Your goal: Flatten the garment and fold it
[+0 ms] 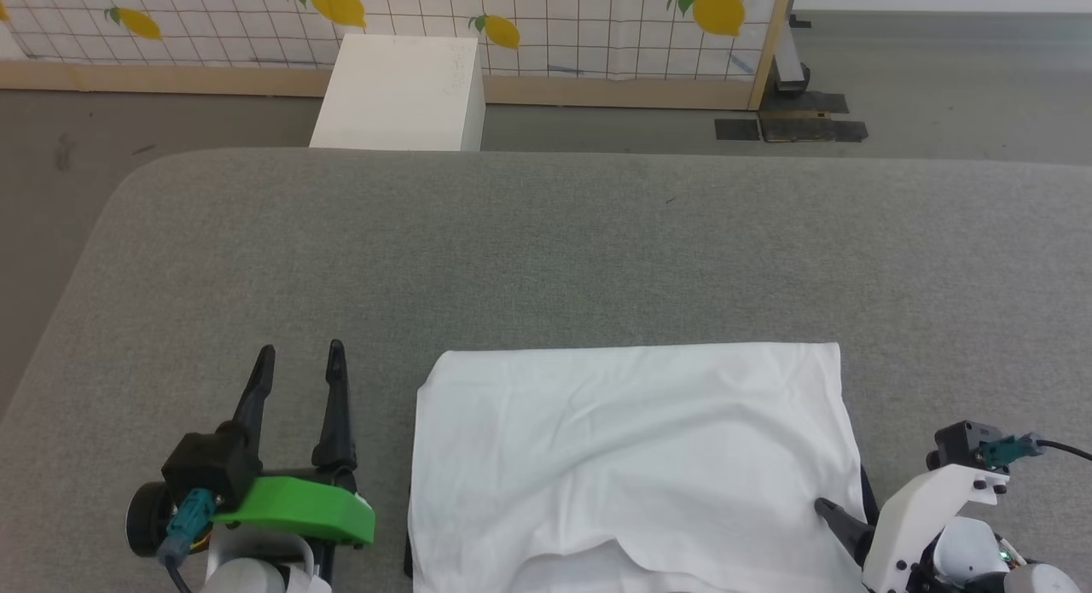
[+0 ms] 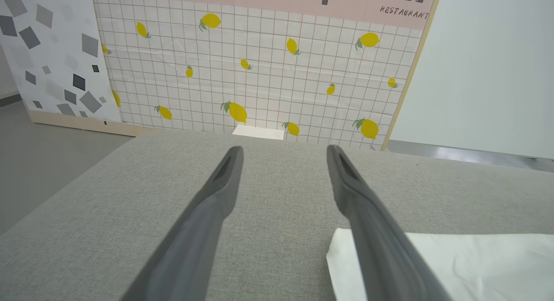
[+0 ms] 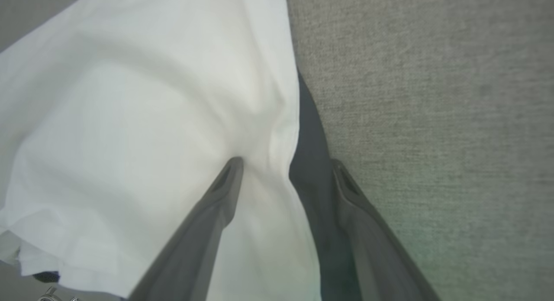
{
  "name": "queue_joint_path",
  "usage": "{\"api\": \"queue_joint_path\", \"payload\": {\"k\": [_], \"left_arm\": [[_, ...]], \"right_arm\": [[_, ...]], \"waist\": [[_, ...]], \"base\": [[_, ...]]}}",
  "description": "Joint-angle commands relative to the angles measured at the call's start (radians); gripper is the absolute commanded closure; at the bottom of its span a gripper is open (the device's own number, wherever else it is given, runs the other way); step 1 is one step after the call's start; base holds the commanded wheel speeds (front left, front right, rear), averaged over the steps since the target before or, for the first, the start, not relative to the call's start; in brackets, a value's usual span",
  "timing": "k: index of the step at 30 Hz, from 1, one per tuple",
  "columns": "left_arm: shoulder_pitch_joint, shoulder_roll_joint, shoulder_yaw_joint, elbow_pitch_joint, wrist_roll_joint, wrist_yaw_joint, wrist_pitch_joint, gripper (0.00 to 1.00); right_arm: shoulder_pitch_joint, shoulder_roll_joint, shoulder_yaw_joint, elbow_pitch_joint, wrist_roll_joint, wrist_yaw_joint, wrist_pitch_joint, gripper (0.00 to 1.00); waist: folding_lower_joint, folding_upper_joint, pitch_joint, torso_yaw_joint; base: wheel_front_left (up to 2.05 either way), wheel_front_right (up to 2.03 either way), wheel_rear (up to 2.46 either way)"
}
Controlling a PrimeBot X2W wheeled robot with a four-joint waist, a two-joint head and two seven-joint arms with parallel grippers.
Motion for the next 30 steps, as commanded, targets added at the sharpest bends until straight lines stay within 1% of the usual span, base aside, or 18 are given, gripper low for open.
{"api": "queue_joint_path", "payload": {"k": [1, 2, 3, 5, 6, 7, 14, 19, 23, 26, 30], "left_arm": [[-0.011, -0.008, 0.003, 0.005, 0.016, -0.007, -0.004, 0.00], [-0.012, -0.009, 0.002, 0.008, 0.017, -0.010, -0.004, 0.00], [-0.013, -0.010, 0.002, 0.009, 0.018, -0.012, -0.004, 0.00], [-0.015, -0.012, 0.002, 0.013, 0.020, -0.016, -0.004, 0.00], [-0.015, -0.013, 0.002, 0.015, 0.021, -0.018, -0.004, 0.00], [-0.015, -0.013, 0.003, 0.016, 0.021, -0.019, -0.004, 0.00], [-0.010, -0.017, 0.014, 0.023, 0.028, -0.028, -0.004, 0.00], [-0.009, -0.019, 0.022, 0.022, 0.031, -0.032, -0.004, 0.00], [-0.009, -0.020, 0.026, 0.020, 0.034, -0.036, -0.004, 0.00], [-0.007, -0.021, 0.029, 0.019, 0.035, -0.038, -0.004, 0.00], [-0.006, -0.022, 0.034, 0.018, 0.037, -0.040, -0.004, 0.00]], "right_arm": [[-0.003, 0.013, 0.018, 0.033, 0.014, -0.001, 0.018, 0.00], [-0.009, 0.013, 0.021, 0.041, 0.021, -0.001, 0.020, 0.16], [-0.012, 0.013, 0.023, 0.047, 0.028, -0.001, 0.021, 0.47], [-0.020, 0.013, 0.033, 0.060, 0.047, -0.001, 0.018, 0.71], [-0.023, 0.013, 0.038, 0.066, 0.057, -0.001, 0.013, 0.90], [-0.026, 0.013, 0.044, 0.069, 0.066, -0.001, 0.007, 1.00], [-0.034, 0.013, 0.068, 0.090, 0.118, -0.001, -0.057, 1.00], [-0.043, 0.013, 0.040, 0.087, 0.119, -0.001, -0.119, 1.00], [-0.039, 0.013, -0.033, 0.067, 0.078, -0.001, -0.157, 1.00], [-0.023, 0.013, -0.124, 0.035, 0.001, -0.001, -0.173, 1.00], [-0.006, 0.013, -0.243, -0.011, -0.076, -0.001, -0.172, 1.00]], "waist": [[0.0000, 0.0074, 0.001, 0.002], [0.0000, 0.0074, 0.002, 0.003], [0.0000, 0.0074, 0.003, 0.004], [0.0000, 0.0074, 0.004, 0.006], [0.0000, 0.0074, 0.004, 0.007], [0.0000, 0.0074, 0.005, 0.008], [0.0000, 0.0074, 0.004, 0.007], [0.0000, 0.0074, 0.006, 0.002], [0.0000, 0.0074, 0.007, -0.001], [0.0000, 0.0074, 0.009, -0.004], [0.0000, 0.0074, 0.012, -0.009]], "base": [[0.00, 0.00, 0.00], [0.00, 0.00, 0.00], [0.00, 0.00, 0.00], [0.00, 0.00, 0.00], [0.00, 0.00, 0.00], [0.00, 0.00, 0.00], [0.00, 0.00, 0.00], [0.00, 0.00, 0.00], [0.00, 0.00, 0.00], [0.00, 0.00, 0.00], [0.00, 0.00, 0.00]]}}
